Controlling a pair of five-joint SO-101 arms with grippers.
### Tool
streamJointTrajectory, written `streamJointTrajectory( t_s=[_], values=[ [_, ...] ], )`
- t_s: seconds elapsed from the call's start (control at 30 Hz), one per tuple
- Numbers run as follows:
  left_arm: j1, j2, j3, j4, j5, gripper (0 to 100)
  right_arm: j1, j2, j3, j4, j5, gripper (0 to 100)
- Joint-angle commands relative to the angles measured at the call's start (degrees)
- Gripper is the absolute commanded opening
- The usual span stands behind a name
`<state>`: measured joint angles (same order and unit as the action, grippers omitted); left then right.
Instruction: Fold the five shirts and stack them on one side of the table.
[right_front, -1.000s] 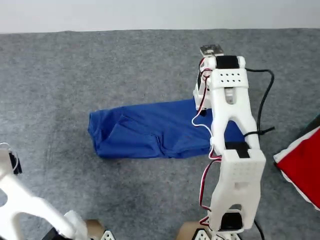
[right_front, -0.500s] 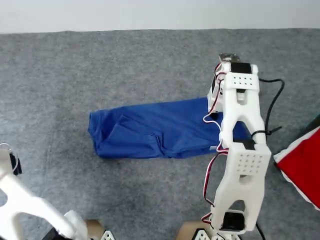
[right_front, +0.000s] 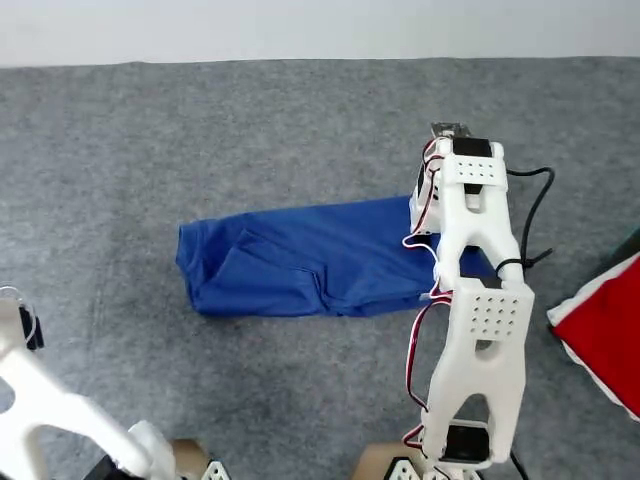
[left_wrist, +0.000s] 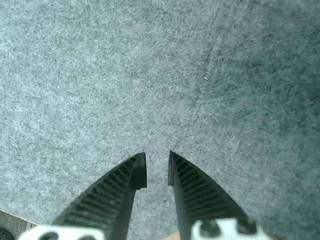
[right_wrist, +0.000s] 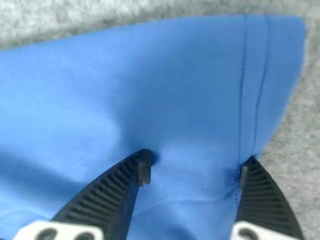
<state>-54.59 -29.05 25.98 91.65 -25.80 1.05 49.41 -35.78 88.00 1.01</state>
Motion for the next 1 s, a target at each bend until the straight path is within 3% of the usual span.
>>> streamJointTrajectory(
  t_s=[0.0, 0.17, 0.47, 0.97],
  values=[
    [0.44, -1.23, -1.98, 0.62, -0.53, 9, 0.22, 0.92, 0.62, 2.07, -0.62, 23.9],
    [0.44, -1.23, -1.98, 0.62, -0.53, 9, 0.66, 0.40, 0.53, 1.98, 1.05, 0.2],
    [0.44, -1.23, -1.98, 0.53, -0.53, 9, 3.12, -4.62, 0.53, 4.18, 7.56, 1.0],
    [0.44, -1.23, -1.98, 0.53, -0.26, 9, 19.12, -11.65, 0.53, 1.80, 24.09, 1.0]
  ],
)
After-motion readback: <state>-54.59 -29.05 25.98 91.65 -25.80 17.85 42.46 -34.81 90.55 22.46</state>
